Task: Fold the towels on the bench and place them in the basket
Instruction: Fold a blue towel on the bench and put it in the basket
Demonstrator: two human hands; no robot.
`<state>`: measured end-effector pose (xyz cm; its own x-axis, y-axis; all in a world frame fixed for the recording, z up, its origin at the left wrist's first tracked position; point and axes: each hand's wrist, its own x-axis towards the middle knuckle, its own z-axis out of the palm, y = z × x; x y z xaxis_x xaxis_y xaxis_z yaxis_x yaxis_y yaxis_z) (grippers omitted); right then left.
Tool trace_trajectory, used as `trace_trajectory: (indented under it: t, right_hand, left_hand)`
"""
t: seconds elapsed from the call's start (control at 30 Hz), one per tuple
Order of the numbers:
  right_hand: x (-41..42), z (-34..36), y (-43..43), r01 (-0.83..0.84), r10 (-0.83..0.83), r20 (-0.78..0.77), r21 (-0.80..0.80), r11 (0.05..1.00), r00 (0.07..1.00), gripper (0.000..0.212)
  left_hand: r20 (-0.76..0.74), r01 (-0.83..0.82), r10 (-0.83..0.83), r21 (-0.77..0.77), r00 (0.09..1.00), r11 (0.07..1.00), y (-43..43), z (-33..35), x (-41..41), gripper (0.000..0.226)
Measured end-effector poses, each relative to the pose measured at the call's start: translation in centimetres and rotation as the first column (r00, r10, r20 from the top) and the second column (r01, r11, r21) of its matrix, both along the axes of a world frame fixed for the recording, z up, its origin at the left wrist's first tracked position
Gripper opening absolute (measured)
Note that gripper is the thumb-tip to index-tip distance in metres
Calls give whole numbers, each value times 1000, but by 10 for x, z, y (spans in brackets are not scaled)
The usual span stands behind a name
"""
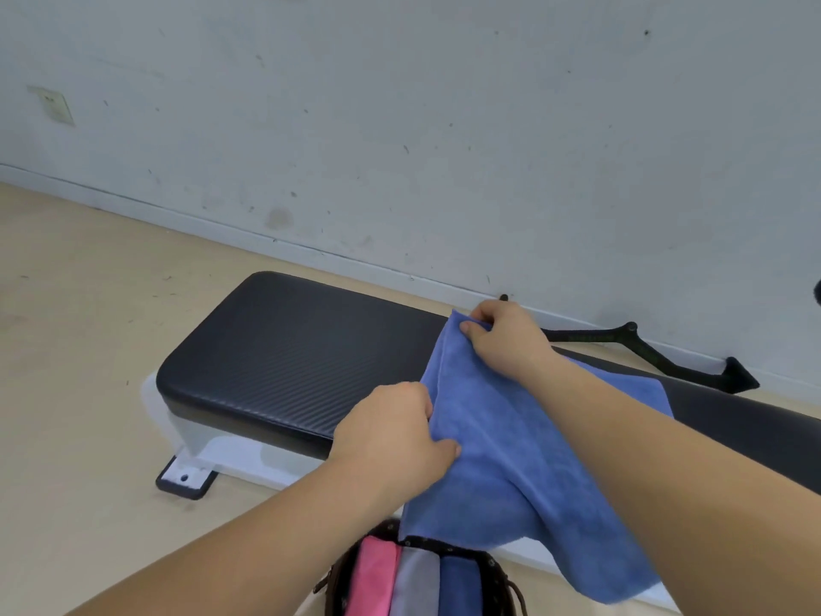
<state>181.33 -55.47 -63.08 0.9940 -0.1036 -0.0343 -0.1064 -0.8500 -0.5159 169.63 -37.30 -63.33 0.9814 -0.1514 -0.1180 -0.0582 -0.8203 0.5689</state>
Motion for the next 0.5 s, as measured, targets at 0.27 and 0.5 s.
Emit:
trace_trajectory:
  t: [0.27, 0.5]
  right_hand:
    - [5, -4, 14, -73, 87, 71, -175, 982, 994, 13]
    - [-1, 16, 12, -60, 94, -184, 183, 981, 978, 22]
  left_hand:
    - [97, 2, -1, -7, 995, 1000, 2, -7, 0, 36]
    - [106, 81, -80, -7, 991, 997, -11, -13, -3, 41]
